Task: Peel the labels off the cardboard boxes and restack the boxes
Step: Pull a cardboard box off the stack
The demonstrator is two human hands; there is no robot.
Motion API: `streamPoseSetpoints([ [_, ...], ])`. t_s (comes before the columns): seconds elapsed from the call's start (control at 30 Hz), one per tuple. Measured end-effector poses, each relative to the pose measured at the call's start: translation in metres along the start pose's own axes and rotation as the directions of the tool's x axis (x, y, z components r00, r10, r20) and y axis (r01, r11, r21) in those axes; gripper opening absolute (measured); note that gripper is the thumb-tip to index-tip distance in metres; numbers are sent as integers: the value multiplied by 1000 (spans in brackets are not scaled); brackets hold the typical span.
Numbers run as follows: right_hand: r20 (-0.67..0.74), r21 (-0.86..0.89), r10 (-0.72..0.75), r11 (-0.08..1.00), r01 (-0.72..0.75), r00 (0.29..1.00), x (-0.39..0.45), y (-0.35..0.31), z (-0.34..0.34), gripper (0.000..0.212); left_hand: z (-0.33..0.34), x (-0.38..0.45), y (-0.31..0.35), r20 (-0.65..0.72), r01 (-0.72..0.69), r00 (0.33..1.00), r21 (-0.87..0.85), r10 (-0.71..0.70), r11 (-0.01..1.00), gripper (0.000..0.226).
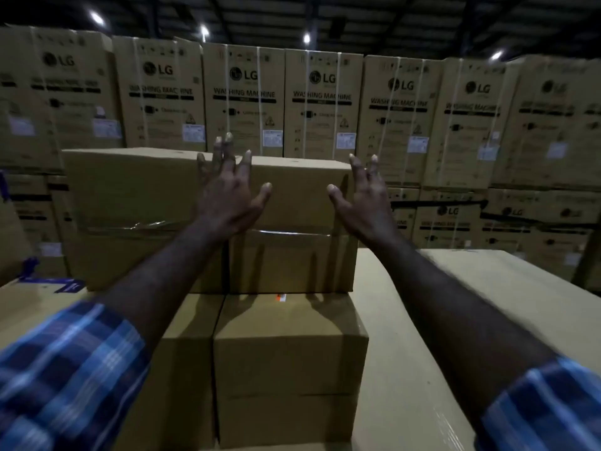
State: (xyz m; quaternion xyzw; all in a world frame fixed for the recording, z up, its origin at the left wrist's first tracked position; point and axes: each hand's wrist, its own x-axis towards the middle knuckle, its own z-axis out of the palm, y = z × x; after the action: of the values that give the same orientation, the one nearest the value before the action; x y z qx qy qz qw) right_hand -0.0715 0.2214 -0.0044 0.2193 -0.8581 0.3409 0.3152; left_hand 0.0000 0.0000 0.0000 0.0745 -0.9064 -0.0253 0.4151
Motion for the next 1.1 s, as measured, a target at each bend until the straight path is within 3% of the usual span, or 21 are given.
streamPoseSetpoints([
  [0.17,72,54,70,996,-74,995,10,5,5,63,14,8,-2,-36,3,999,22,-2,1000,72],
  [0.33,-14,14,53,999,-53,999,7,10,9,54,23,10,2,-142,-33,990,-45,26,998,70],
  [0.53,-205,83,-35,995,53,978,3,10,12,32,14,-4,4,-302,-111,953,-273,25,956,42],
  [0.63,-387,135,-6,989,63,922,-2,4,9,39,7,-10,7,-424,-136,903,-433,-69,891,41],
  [0.7,-488,164,62,986,22,871,-3,2,5,31,0,-12,10,-493,-117,858,-458,-142,881,36],
  [0.77,-510,218,136,976,-25,849,-2,2,1,25,-9,-14,14,-469,-28,848,-507,-249,861,37],
  [0.83,-467,289,197,955,-61,862,2,3,-1,33,-11,-16,16,-378,70,856,-590,-351,805,40],
  [0.97,-325,412,250,905,-102,912,4,-2,1,45,-9,-19,27,-235,152,873,-702,-428,696,42],
  [1.1,-272,491,284,863,-121,920,3,-3,0,35,-10,-18,32,-167,215,844,-764,-509,608,46],
])
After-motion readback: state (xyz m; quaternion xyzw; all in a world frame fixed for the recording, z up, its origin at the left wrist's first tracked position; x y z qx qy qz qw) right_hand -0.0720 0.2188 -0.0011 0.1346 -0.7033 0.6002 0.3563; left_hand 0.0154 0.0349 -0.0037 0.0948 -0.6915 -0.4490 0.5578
